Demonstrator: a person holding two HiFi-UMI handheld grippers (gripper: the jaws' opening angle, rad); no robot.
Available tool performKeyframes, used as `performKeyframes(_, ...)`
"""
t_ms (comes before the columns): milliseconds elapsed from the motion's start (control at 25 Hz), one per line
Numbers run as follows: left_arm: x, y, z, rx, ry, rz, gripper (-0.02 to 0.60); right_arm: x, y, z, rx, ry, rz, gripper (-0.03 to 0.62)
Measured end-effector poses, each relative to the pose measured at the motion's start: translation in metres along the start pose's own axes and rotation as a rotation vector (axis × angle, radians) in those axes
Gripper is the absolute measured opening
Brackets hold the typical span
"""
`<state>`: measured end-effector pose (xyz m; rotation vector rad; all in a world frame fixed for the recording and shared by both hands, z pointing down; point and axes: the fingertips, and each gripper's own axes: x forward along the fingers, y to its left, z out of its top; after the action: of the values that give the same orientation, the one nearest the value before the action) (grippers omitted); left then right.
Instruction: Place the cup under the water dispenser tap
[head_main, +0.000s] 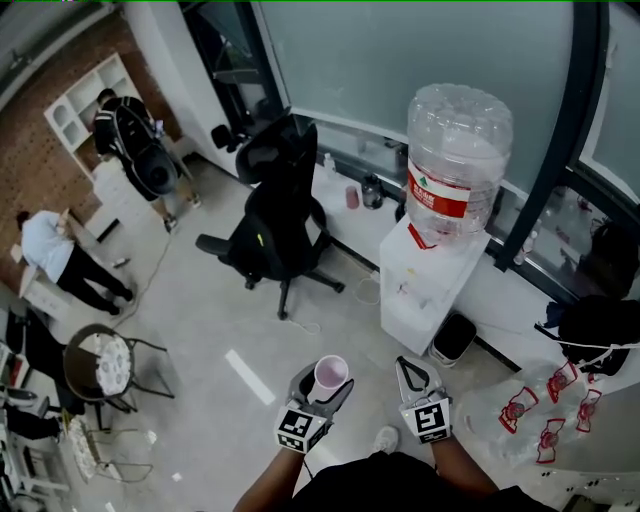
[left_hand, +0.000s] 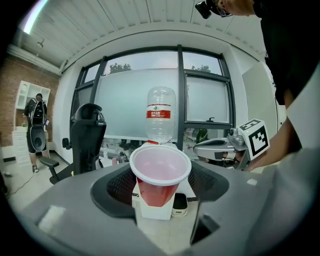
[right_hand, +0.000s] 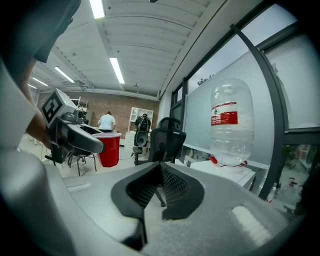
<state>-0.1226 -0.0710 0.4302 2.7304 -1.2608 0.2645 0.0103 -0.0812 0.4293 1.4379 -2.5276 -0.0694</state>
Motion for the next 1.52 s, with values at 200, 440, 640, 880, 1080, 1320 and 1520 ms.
performKeyframes(200, 0.027, -0.001, 0.006, 0.002, 0.006, -0.019, 0.342, 0.002, -0.026, -0.005, -0.008, 0.017, -0.021, 0.003)
performKeyframes(440, 0.059, -0.006, 0.010, 0.006, 0.026, -0.085, 0.341, -0.001, -0.052, -0.017, 0.037, 0.044, -0.066, 0.003)
performKeyframes(640, 0.096, -0.007, 0.003, 0.010, 0.050, -0.175, 0.341, 0.003, -0.075, -0.027, 0.084, 0.065, -0.147, 0.003)
performKeyframes(880, 0.137, -0.012, 0.011, 0.031, 0.048, -0.322, 0.341, 0.013, -0.093, -0.023, 0.104, 0.071, -0.246, 0.002)
performKeyframes(1080, 0.158, -0.003, 0.022, 0.033, 0.029, -0.436, 0.341, 0.028, -0.098, -0.017, 0.119, 0.082, -0.339, 0.003)
performKeyframes(1320, 0.175, 0.015, 0.026, 0.035, 0.016, -0.534, 0.345, 0.044, -0.096, -0.010, 0.131, 0.096, -0.440, 0.003)
performKeyframes(1520, 0.190, 0.031, 0.022, 0.072, 0.024, -0.559, 0.345, 0.050, -0.096, -0.004, 0.179, 0.086, -0.547, 0.003)
